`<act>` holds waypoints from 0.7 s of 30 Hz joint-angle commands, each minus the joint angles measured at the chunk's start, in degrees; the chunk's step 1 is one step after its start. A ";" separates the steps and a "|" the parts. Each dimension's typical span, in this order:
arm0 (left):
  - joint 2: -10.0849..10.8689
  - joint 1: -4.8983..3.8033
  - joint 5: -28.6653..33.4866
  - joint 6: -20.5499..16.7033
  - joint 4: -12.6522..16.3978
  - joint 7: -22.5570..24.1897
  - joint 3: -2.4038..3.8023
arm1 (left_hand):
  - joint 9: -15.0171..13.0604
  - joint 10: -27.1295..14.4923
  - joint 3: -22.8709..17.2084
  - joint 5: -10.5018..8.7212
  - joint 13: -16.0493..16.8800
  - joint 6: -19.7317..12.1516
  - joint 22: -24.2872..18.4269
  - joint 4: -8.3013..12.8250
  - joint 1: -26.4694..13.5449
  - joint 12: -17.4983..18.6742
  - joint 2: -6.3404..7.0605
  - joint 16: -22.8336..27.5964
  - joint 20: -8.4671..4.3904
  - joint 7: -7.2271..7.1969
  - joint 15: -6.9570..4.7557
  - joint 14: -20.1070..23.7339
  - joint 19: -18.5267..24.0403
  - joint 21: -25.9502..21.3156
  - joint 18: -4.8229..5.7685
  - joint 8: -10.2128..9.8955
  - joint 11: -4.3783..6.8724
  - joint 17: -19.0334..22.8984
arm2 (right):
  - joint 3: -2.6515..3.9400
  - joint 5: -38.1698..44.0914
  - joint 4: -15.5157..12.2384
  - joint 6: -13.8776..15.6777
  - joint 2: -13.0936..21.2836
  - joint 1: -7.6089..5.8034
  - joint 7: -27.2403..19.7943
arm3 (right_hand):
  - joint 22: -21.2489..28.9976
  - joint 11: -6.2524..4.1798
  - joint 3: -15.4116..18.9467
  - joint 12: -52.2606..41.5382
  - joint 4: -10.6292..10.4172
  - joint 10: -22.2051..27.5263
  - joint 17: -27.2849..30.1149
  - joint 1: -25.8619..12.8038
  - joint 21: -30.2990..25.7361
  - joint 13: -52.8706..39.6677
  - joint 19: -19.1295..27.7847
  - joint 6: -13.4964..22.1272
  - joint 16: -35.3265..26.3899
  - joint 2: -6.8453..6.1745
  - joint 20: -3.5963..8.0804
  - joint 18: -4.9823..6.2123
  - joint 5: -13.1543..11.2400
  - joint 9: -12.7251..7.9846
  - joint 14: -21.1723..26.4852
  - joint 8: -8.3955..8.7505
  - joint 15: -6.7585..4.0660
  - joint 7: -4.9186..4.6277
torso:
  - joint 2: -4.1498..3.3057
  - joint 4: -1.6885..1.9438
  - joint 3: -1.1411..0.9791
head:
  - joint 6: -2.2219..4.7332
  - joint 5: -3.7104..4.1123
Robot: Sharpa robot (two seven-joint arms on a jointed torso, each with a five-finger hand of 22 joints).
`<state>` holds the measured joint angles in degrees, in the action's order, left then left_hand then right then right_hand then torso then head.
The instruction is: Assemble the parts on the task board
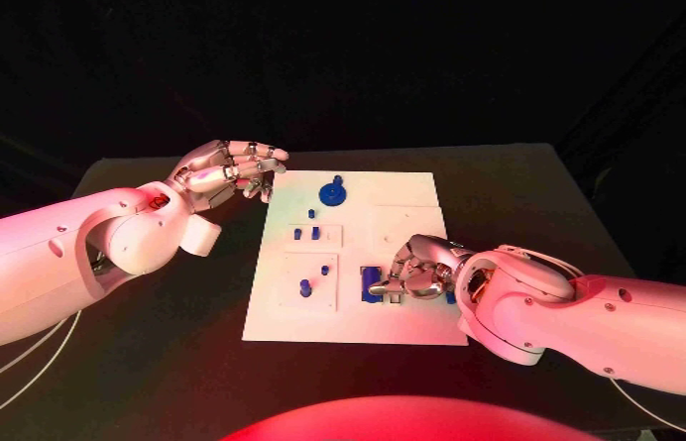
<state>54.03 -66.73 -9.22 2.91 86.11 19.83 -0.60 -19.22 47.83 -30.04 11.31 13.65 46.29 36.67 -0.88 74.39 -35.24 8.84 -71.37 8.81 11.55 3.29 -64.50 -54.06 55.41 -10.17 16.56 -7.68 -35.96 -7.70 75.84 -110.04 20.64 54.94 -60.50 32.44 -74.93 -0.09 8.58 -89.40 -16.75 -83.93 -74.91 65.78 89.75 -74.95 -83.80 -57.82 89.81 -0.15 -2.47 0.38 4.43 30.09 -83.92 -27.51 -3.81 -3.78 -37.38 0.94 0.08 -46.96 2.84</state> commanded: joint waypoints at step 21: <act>-0.28 0.00 0.08 1.21 0.15 0.09 0.03 | -0.11 -0.47 -0.36 0.04 0.09 -0.35 -0.12 -0.10 0.45 -0.29 -0.22 -0.24 0.08 -0.06 0.14 0.39 -0.31 -0.22 -0.45 0.41 0.01 0.15 | -0.03 2.30 2.57 0.36 -2.57 0.93 1.86 | -15.07 -0.58 -0.75 -0.04 0.02 -5.74 -15.09 0.89 0.25 -14.69 -6.20 -0.01 0.19 2.93 0.44 -0.38 1.57 -0.10 -6.08 -0.42 -0.37 0.37 | -0.06 -0.03 -0.01 | -0.18 -0.38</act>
<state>53.86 -66.73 -9.26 3.03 86.11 19.68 -0.60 -19.26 47.83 -30.04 11.31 13.65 46.29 36.61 -0.88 74.39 -35.24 8.84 -71.37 8.81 11.55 3.29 -64.50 -54.06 55.41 -10.17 16.79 -7.68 -35.86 -7.62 77.15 -107.95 21.19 52.30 -59.74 33.24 -74.92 -0.30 8.05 -89.40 -16.67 -84.15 -74.94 66.65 89.75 -74.93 -84.01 -57.82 89.81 2.27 -2.25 0.38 5.63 30.04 -83.92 -27.72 -3.81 -3.78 -37.46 0.95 0.05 -47.10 2.50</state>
